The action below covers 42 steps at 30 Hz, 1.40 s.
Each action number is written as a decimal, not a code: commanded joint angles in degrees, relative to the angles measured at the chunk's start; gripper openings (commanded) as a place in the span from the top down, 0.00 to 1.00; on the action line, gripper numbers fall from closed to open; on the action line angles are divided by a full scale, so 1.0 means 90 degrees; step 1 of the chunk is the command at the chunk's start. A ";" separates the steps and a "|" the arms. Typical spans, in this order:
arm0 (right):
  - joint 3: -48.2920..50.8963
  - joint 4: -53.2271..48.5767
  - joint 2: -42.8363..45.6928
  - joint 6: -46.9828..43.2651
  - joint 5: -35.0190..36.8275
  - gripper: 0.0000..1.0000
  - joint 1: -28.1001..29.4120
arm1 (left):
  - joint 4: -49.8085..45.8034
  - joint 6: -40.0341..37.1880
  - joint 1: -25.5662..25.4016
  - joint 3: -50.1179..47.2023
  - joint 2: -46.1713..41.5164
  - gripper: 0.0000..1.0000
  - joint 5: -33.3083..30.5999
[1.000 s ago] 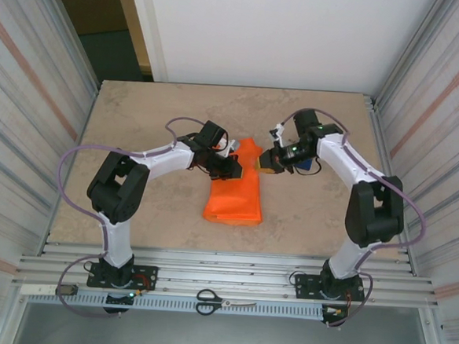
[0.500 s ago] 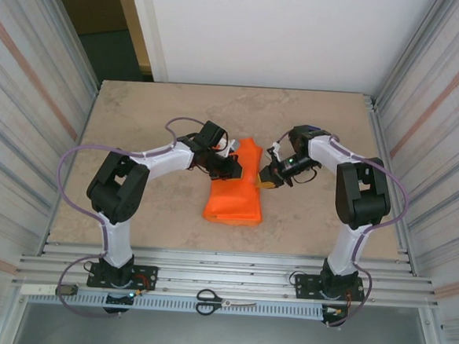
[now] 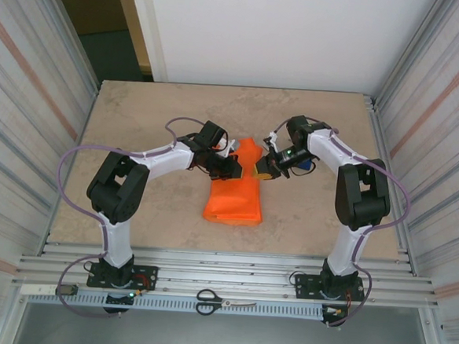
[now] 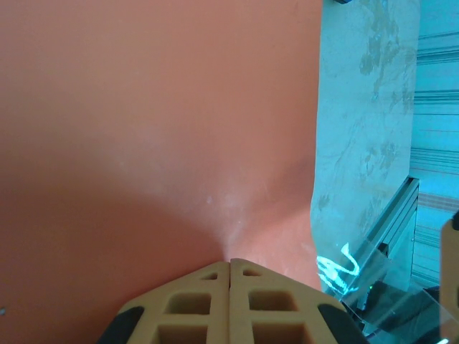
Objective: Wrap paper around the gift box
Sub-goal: Stick the wrapping paper to the gift box.
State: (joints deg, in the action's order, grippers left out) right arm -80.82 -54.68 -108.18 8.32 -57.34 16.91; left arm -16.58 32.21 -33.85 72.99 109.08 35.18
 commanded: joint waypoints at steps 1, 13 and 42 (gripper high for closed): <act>-0.0185 0.0084 0.0087 0.0131 -0.0195 1.00 0.0009 | -0.0465 -0.0138 -0.0126 -0.0364 0.0624 1.00 -0.0503; 0.0296 0.0253 -0.0538 -0.0005 0.0117 1.00 -0.0131 | -0.0492 -0.0149 -0.0136 -0.0321 0.0595 1.00 -0.0491; 0.0225 0.0098 -0.0578 0.0343 0.0920 1.00 0.0095 | -0.0490 -0.0174 -0.0118 -0.0340 0.0644 1.00 -0.0452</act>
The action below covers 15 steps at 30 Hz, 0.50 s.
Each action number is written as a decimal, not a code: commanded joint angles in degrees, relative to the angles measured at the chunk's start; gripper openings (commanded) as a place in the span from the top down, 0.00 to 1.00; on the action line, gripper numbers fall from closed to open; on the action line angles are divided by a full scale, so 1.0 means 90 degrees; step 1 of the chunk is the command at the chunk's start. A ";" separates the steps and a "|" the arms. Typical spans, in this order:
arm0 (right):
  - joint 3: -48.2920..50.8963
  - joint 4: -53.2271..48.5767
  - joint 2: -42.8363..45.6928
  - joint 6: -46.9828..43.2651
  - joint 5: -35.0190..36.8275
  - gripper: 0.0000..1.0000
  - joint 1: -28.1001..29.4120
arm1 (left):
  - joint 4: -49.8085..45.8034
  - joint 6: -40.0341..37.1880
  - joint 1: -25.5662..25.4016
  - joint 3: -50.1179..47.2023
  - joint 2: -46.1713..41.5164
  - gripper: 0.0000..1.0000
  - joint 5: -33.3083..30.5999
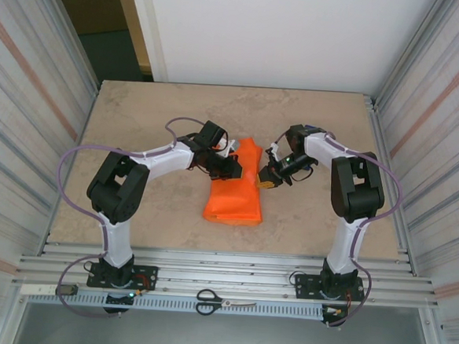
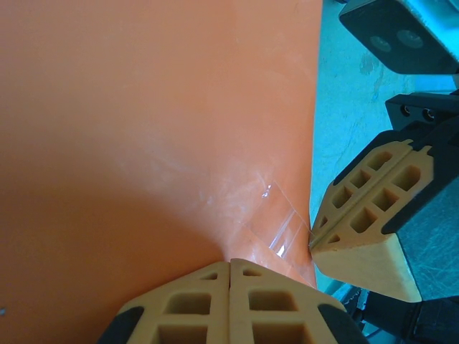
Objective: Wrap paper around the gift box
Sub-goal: Stick the wrapping paper to the gift box.
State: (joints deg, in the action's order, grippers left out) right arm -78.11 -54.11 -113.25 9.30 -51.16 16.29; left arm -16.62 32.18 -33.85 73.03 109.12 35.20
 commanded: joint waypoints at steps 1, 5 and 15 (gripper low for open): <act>-0.0058 0.0143 0.0002 0.0321 0.0245 1.00 0.0195 | -0.0485 -0.0170 -0.0120 -0.0320 0.0644 1.00 -0.0454; -0.0047 0.0323 -0.0058 0.0527 0.0290 0.97 0.0318 | -0.0480 -0.0155 -0.0126 -0.0355 0.0601 1.00 -0.0478; 0.0047 0.0310 0.0290 0.0713 0.0611 0.87 0.0386 | -0.0536 -0.0211 -0.0136 -0.0377 0.0636 1.00 -0.0502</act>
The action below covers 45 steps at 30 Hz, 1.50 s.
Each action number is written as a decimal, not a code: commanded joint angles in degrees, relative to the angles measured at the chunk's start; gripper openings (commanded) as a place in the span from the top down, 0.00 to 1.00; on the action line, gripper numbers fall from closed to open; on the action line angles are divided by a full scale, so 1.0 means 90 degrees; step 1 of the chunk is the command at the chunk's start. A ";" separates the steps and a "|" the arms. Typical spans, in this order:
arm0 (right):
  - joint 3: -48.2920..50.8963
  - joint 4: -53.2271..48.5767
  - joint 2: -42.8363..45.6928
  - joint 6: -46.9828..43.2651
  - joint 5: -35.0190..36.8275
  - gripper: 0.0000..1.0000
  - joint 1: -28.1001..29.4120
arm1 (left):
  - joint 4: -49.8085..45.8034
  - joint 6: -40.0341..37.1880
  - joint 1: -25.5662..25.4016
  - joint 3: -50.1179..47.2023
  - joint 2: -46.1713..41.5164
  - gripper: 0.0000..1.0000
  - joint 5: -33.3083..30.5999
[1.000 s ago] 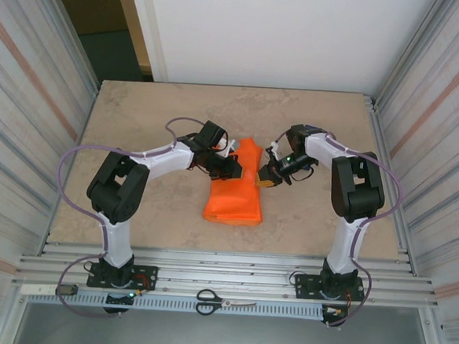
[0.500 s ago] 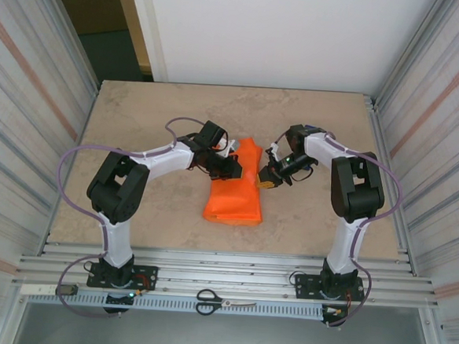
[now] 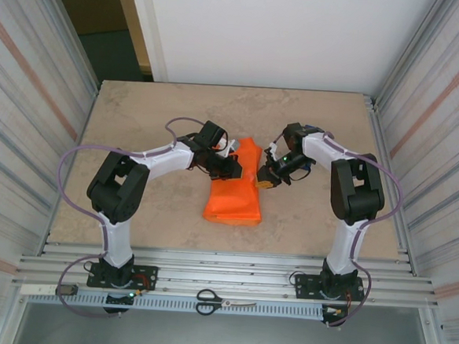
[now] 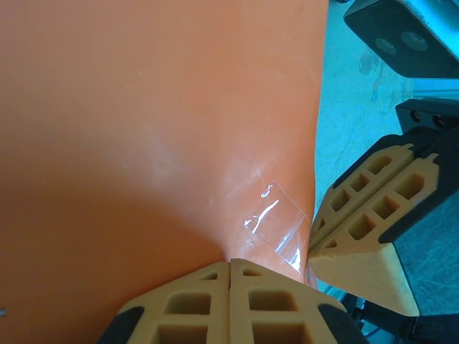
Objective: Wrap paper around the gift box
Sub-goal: Stick the wrapping paper to the gift box.
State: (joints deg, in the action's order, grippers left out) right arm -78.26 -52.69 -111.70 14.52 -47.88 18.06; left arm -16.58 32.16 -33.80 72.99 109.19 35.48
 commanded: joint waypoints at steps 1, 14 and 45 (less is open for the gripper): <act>0.0051 0.0162 0.0155 0.0134 0.0209 0.84 0.0181 | -0.0541 -0.0213 -0.0140 -0.0373 0.0639 1.00 -0.0534; -0.0279 -0.0049 0.0482 0.0207 0.0080 0.74 0.0210 | -0.0551 -0.0213 -0.0136 -0.0341 0.0739 1.00 -0.0550; -0.0252 0.0048 0.0774 0.0786 0.0889 0.33 0.0452 | -0.0463 -0.0192 -0.0141 -0.0369 0.0807 1.00 -0.0549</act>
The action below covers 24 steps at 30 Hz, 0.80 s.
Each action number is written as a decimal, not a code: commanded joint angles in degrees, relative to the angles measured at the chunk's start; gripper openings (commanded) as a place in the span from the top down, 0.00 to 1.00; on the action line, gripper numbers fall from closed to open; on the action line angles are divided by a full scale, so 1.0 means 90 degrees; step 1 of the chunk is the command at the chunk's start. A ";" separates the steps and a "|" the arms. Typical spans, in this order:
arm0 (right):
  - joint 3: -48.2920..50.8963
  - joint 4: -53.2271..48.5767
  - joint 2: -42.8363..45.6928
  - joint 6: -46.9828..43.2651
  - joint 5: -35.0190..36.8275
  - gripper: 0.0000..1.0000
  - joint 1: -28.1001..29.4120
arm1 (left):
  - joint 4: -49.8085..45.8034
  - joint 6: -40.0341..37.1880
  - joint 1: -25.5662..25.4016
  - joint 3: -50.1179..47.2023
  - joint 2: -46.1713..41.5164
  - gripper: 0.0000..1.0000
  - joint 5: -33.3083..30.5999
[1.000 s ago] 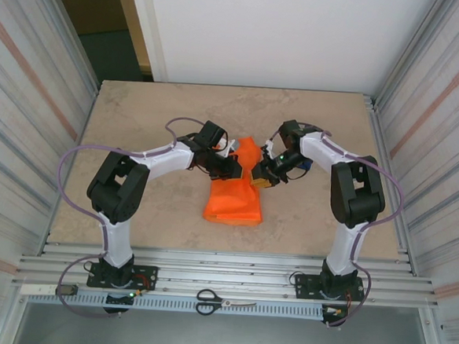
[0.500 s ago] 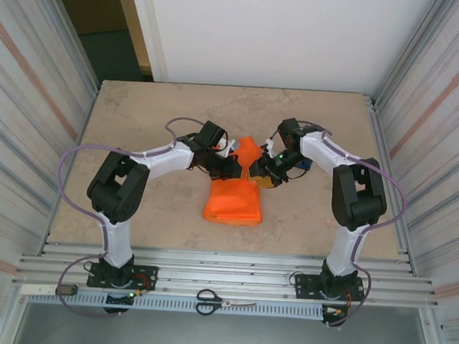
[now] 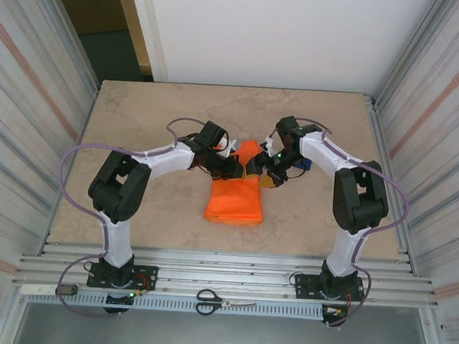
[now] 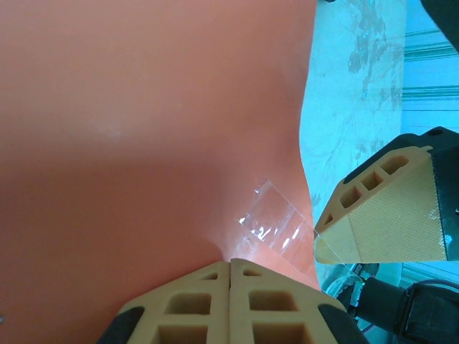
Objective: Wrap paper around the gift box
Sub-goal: Stick the wrapping paper to the gift box.
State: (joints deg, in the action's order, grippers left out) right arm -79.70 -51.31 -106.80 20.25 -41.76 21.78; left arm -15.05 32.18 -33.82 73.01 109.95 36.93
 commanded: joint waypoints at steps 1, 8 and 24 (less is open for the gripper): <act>-0.0090 -0.0096 0.0227 0.0170 0.0251 0.32 0.0058 | -0.0633 -0.0190 -0.0131 -0.0385 0.0723 1.00 -0.0706; -0.0081 -0.0017 0.0226 0.0295 0.0474 0.23 0.0120 | -0.0652 -0.0184 -0.0138 -0.0404 0.0732 1.00 -0.0775; 0.0236 0.0623 0.0484 0.0996 0.1158 0.02 0.0373 | -0.0628 -0.0159 -0.0125 -0.0456 0.0786 1.00 -0.0813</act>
State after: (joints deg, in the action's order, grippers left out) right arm -78.81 -47.70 -104.53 26.20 -35.31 24.80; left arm -14.68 32.38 -33.85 72.99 110.10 37.08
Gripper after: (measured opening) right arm 0.981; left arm 0.043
